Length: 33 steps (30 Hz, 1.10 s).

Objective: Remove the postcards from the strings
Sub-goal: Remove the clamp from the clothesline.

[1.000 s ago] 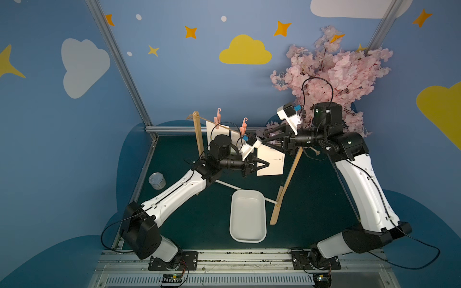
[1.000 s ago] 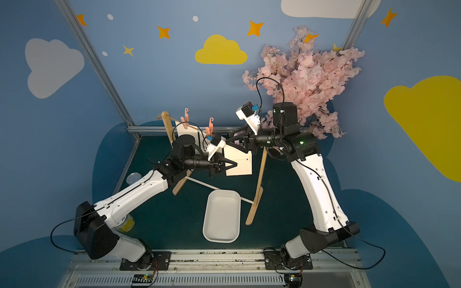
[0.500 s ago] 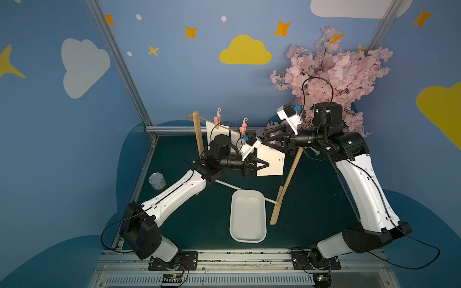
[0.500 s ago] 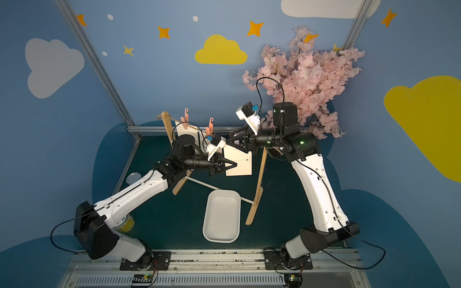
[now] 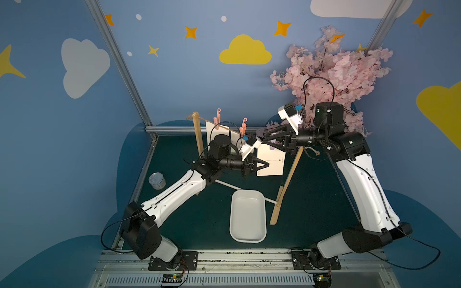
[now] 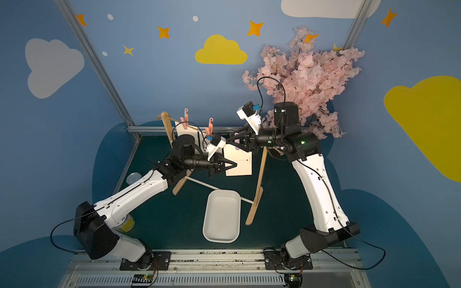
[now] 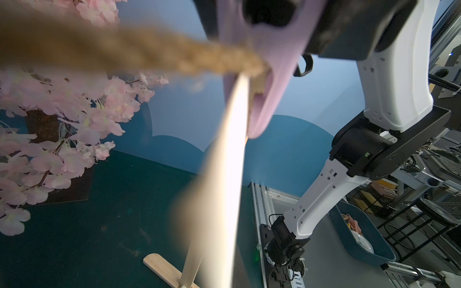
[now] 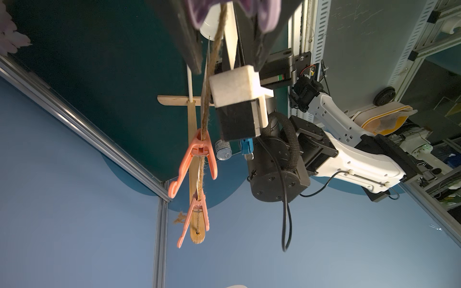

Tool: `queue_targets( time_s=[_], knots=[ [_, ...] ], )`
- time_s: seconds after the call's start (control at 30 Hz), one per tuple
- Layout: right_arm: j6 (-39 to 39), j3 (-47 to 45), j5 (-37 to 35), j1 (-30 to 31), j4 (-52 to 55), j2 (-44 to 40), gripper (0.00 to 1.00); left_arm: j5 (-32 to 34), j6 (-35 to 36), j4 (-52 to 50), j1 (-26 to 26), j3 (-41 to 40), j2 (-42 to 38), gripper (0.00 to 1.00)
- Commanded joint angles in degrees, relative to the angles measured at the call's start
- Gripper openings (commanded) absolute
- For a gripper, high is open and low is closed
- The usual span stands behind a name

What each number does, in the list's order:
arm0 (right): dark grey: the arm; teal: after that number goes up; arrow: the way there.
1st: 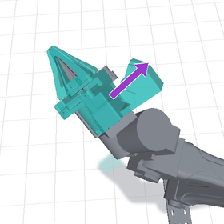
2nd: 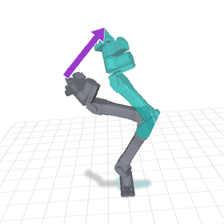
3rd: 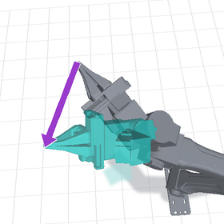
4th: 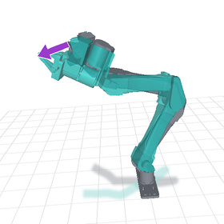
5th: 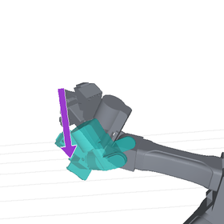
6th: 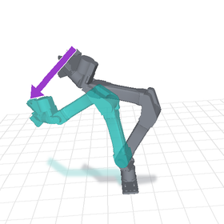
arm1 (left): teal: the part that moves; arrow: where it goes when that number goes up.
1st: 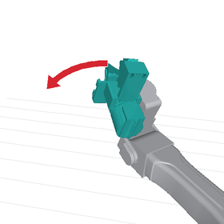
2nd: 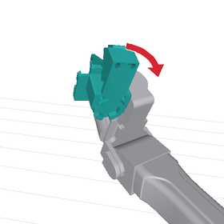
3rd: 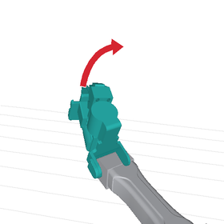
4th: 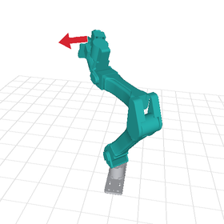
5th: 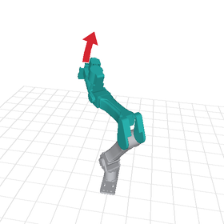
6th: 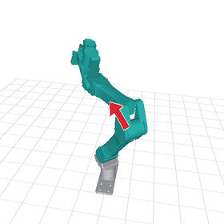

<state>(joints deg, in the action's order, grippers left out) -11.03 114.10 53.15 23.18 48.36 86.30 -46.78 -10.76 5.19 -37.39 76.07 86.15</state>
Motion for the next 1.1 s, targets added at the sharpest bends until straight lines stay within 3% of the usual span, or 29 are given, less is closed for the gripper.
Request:
queue_targets(
  time_s=[0.0, 0.27, 0.33, 0.4, 0.6, 1.07],
  knots=[
    [-0.22, 1.3, 1.08, -0.1, 1.56, 0.49, 0.31, -0.76, -0.65, 0.24, 0.1, 1.45, -0.37, 0.03],
    [0.13, 1.37, 0.38, -0.01, 1.36, 1.05, 0.24, -0.31, -0.66, 0.96, 0.12, 1.01, -0.72, 0.03],
    [0.21, 1.38, 0.23, 0.14, 1.37, 1.23, 0.16, -0.24, -0.76, 1.05, 0.17, 1.01, -0.81, 0.04],
    [0.22, 1.38, 0.06, 0.28, 1.23, 1.32, 0.0, -0.15, -0.83, 1.14, 0.11, 0.92, -0.91, 0.04],
    [0.26, 1.41, -0.9, 0.63, 1.13, 1.17, 0.0, 0.3, -1.0, 1.79, 0.12, 0.41, -1.35, 0.03],
    [5.04, -2.92, -10.58, 1.03, -8.18, -2.82, 0.0, -0.04, -4.11, 4.69, -0.21, -2.75, -0.53, 0.03]
  ],
)
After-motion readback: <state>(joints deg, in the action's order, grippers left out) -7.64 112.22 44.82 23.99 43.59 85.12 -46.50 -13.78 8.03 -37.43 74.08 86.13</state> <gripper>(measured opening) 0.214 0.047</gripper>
